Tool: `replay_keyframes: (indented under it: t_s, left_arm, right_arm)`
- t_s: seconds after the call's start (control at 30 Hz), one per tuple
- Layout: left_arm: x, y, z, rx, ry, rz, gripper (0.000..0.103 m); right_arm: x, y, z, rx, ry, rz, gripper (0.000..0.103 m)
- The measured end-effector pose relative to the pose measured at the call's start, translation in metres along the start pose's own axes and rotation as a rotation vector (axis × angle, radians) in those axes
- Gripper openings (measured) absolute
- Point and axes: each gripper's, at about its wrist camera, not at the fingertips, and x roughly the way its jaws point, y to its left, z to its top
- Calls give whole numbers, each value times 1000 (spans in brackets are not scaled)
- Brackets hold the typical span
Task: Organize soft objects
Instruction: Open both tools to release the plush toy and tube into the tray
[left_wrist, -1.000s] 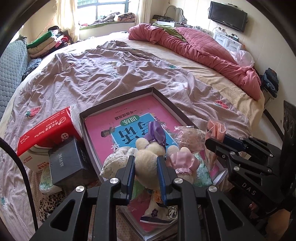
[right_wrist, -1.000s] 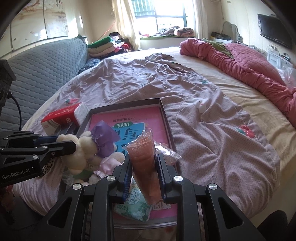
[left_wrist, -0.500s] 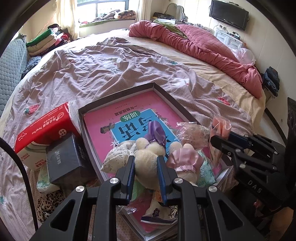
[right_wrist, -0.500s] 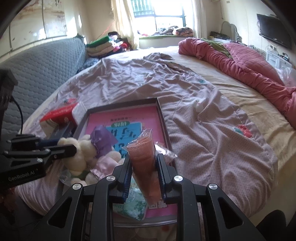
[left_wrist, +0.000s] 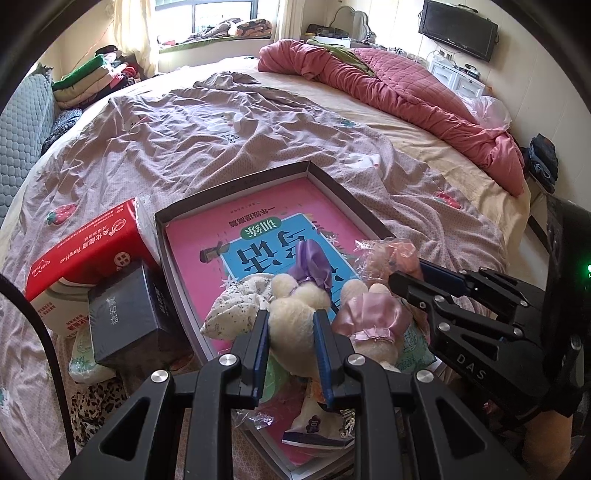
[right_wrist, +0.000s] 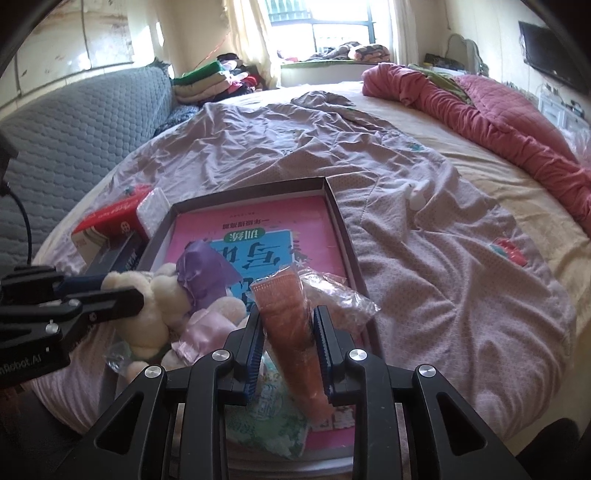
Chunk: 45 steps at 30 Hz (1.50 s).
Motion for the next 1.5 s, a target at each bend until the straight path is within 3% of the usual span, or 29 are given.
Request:
replay_keyframes:
  t_s: [0.53, 0.73, 1.5]
  left_arm:
    - [4, 0, 0, 0, 5, 2, 24]
    - [6, 0, 1, -1, 9, 1, 24]
    - [10, -5, 4, 0, 15, -32, 26]
  right_arm:
    - [9, -1, 1, 61, -21, 96, 37]
    - [6, -2, 1, 83, -30, 119, 46]
    - [-10, -11, -5, 92, -33, 55, 60]
